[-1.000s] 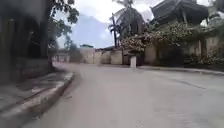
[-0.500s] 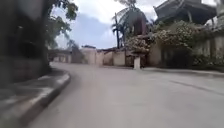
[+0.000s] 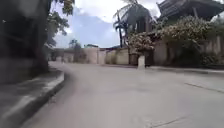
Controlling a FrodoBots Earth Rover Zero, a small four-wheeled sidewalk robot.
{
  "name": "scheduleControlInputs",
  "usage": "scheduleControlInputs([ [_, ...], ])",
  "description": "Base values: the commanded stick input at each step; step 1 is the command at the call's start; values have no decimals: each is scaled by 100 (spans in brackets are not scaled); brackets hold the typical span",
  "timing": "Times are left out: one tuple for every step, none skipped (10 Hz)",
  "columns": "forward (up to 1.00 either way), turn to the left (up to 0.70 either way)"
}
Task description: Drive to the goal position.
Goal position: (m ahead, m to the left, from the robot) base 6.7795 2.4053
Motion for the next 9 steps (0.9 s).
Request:
scheduleControlInputs([
  [100, 0],
  [100, 0],
  [100, 0],
  [100, 0],
  [100, 0],
  [100, 0],
  [100, 0],
  [100, 0],
  [100, 0],
])
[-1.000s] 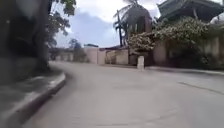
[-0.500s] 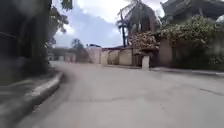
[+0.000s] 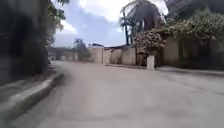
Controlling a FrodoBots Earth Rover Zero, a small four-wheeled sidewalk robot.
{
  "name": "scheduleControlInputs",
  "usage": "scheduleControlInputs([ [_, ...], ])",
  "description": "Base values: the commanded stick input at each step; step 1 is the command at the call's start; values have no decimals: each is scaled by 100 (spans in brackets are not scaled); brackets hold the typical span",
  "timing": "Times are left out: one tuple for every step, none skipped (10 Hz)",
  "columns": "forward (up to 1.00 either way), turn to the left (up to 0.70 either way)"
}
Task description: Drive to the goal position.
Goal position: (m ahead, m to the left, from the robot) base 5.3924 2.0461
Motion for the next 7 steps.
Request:
scheduleControlInputs([
  [100, 0],
  [100, 0],
  [100, 0],
  [100, 0],
  [100, 0],
  [100, 0],
  [100, 0],
])
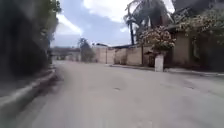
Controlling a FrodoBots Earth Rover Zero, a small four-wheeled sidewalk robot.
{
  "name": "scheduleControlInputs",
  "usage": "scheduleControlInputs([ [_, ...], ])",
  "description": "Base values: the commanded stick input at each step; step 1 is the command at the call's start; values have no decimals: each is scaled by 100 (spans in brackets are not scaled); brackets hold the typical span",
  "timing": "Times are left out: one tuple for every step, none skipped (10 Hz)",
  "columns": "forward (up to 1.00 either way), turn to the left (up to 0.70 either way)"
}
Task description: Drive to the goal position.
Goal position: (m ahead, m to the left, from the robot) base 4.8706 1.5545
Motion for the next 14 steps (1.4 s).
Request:
scheduleControlInputs([
  [100, 0],
  [100, 0],
  [100, 0],
  [100, 0],
  [100, 0],
  [100, 0],
  [100, 0],
  [100, 0],
  [100, 0],
  [100, 0],
  [100, 0],
  [100, 0],
  [100, 0],
  [100, 0],
])
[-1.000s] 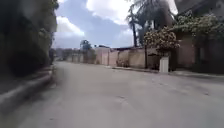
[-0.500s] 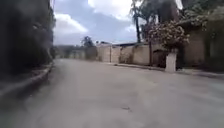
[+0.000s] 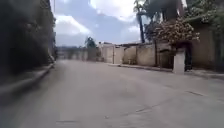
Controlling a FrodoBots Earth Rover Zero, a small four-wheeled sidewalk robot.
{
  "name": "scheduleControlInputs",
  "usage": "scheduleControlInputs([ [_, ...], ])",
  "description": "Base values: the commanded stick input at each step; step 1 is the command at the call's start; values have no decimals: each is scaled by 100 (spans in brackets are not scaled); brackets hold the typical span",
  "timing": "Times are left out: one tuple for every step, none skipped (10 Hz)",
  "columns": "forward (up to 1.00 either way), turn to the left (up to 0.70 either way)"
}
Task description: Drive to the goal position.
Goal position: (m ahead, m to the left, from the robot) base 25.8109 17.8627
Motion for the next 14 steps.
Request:
scheduleControlInputs([
  [100, 0],
  [100, 0],
  [100, 0],
  [100, 0],
  [100, 0],
  [100, 0],
  [100, 0],
  [100, 0],
  [100, 0],
  [100, 0],
  [100, 0],
  [100, 0],
  [100, 0],
  [100, 0],
])
